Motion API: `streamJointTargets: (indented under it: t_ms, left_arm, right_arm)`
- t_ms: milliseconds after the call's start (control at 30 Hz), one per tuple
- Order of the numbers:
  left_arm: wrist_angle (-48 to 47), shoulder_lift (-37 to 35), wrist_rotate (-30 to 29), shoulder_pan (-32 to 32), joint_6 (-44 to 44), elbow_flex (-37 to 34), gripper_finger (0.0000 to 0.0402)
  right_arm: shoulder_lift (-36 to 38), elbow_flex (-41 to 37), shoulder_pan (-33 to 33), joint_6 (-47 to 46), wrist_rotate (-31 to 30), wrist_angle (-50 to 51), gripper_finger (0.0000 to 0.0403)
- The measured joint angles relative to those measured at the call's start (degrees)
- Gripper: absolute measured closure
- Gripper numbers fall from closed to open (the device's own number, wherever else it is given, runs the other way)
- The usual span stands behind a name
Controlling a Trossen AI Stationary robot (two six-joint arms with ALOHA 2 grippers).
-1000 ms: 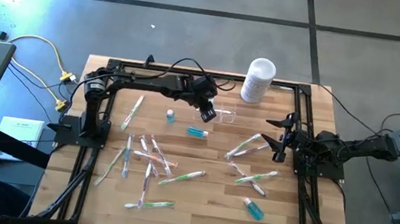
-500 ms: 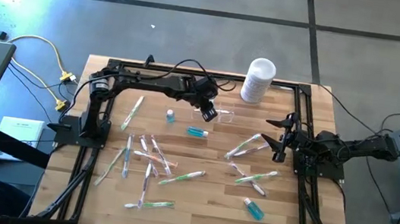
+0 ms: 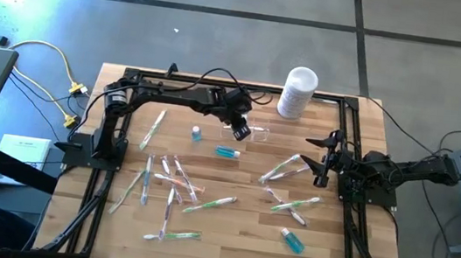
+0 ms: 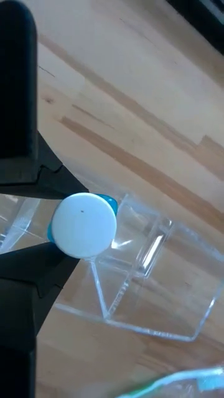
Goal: Pick & Place toothbrushing station
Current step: Put the blue mouthwash into the transparent organizer
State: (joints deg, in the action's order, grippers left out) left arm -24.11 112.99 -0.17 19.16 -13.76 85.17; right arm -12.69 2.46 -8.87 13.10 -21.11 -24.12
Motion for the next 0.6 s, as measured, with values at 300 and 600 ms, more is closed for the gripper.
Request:
streamJointTargets:
  t_ms: [300, 600]
  left_arm:
    - [0.33, 0.38, 3.01, -0.03, 0.39, 0.00, 0.0307]
    - [0.28, 0.65, 1.91, -0.05, 0.43, -0.02, 0.0307]
  right_arm:
    - [-0.01, 0.00, 0.00, 0.00, 0.01, -0.05, 0.0160]
    - [0.00, 0.00, 0.00, 0.00, 0.00, -0.04, 0.0160]
